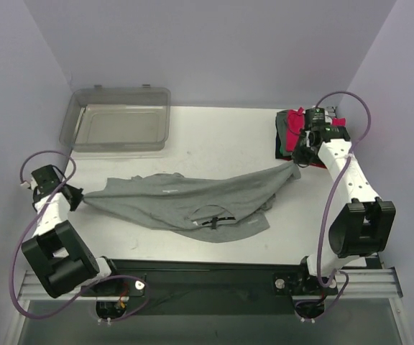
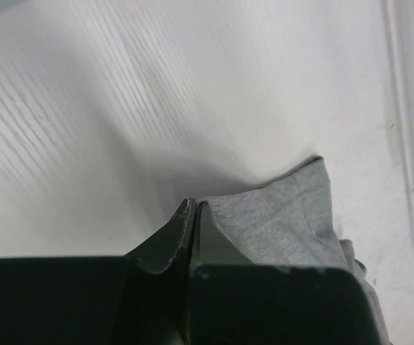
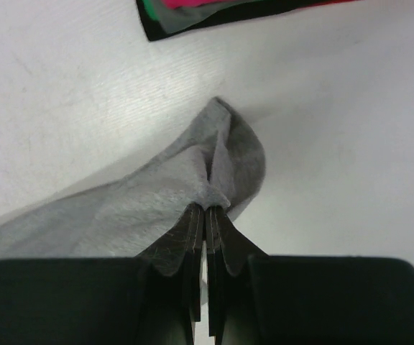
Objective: Fold and stack the t-shirts
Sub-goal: Flatten out the tshirt
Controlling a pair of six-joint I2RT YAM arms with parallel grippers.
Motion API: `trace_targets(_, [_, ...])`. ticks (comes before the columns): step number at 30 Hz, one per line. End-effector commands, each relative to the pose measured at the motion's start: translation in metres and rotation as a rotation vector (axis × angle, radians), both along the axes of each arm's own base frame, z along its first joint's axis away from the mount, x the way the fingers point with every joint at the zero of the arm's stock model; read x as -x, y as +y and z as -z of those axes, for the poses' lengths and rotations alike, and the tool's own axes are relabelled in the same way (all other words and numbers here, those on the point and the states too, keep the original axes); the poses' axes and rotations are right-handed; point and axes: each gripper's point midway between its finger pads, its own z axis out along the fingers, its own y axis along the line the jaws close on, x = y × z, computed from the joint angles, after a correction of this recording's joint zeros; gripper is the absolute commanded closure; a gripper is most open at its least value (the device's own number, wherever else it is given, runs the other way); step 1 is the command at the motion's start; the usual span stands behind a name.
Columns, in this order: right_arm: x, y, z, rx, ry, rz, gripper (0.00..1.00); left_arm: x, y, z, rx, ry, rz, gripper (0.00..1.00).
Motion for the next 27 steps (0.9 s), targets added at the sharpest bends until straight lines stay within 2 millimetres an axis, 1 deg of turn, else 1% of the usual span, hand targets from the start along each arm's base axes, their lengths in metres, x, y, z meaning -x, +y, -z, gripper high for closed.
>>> trace_targets(1, [0.021, 0.001, 0.012, 0.07, 0.1, -0.029, 1.0, -0.016, 0.029, -0.024, -0.004, -0.088, -0.007, 1.0])
trace_targets(2, [0.025, 0.002, 0.019, 0.063, 0.12, -0.018, 1.0, -0.015, 0.032, -0.018, 0.009, -0.068, -0.006, 1.0])
trace_targets(3, [0.027, 0.001, 0.025, 0.049, 0.137, 0.003, 0.94, -0.02, 0.034, -0.02, 0.007, -0.075, 0.009, 1.0])
trace_targets(4, [0.033, 0.002, 0.034, 0.036, 0.165, 0.01, 0.84, -0.019, 0.036, -0.017, 0.016, -0.067, 0.011, 1.0])
trace_targets(5, [0.034, 0.002, 0.038, 0.028, 0.176, 0.019, 0.71, -0.02, 0.036, -0.012, 0.027, -0.055, 0.022, 1.0])
trace_targets(6, [0.036, 0.003, 0.041, 0.012, 0.185, 0.035, 0.5, -0.023, 0.036, -0.013, 0.032, -0.059, 0.031, 1.0])
trace_targets(9, [0.041, 0.001, 0.05, -0.019, 0.217, 0.054, 0.38, -0.025, 0.036, -0.008, 0.038, -0.051, 0.046, 1.0])
trace_targets(10, [0.047, 0.001, 0.06, -0.051, 0.248, 0.071, 0.36, -0.025, 0.037, -0.009, 0.03, -0.05, 0.052, 1.0])
trace_targets(11, [0.047, 0.001, 0.06, -0.051, 0.249, 0.072, 0.36, -0.025, 0.037, -0.009, 0.03, -0.05, 0.052, 1.0])
trace_targets(12, [0.049, -0.006, 0.065, -0.067, 0.264, 0.102, 0.36, -0.025, 0.037, -0.008, 0.028, -0.049, 0.054, 1.0])
trace_targets(14, [0.054, -0.006, 0.074, -0.118, 0.293, 0.119, 0.36, -0.023, 0.036, -0.007, 0.022, -0.043, 0.065, 1.0])
trace_targets(16, [0.053, -0.004, 0.084, -0.138, 0.321, 0.108, 0.37, -0.02, 0.035, -0.004, 0.025, -0.029, 0.069, 1.0])
trace_targets(18, [0.047, 0.001, 0.091, -0.166, 0.336, 0.095, 0.4, -0.018, 0.035, -0.002, 0.018, -0.021, 0.078, 1.0])
trace_targets(19, [0.046, 0.001, 0.094, -0.171, 0.34, 0.094, 0.43, -0.016, 0.033, 0.0, 0.021, -0.016, 0.08, 1.0])
trace_targets(22, [0.043, 0.002, 0.105, -0.176, 0.37, 0.094, 0.48, -0.014, 0.031, 0.001, 0.025, -0.013, 0.084, 1.0])
trace_targets(23, [0.043, 0.004, 0.107, -0.183, 0.379, 0.09, 0.5, -0.013, 0.03, 0.002, 0.026, -0.011, 0.084, 1.0])
trace_targets(27, [0.053, 0.009, 0.115, -0.198, 0.413, 0.066, 0.51, -0.012, 0.029, -0.001, 0.021, -0.018, 0.087, 1.0])
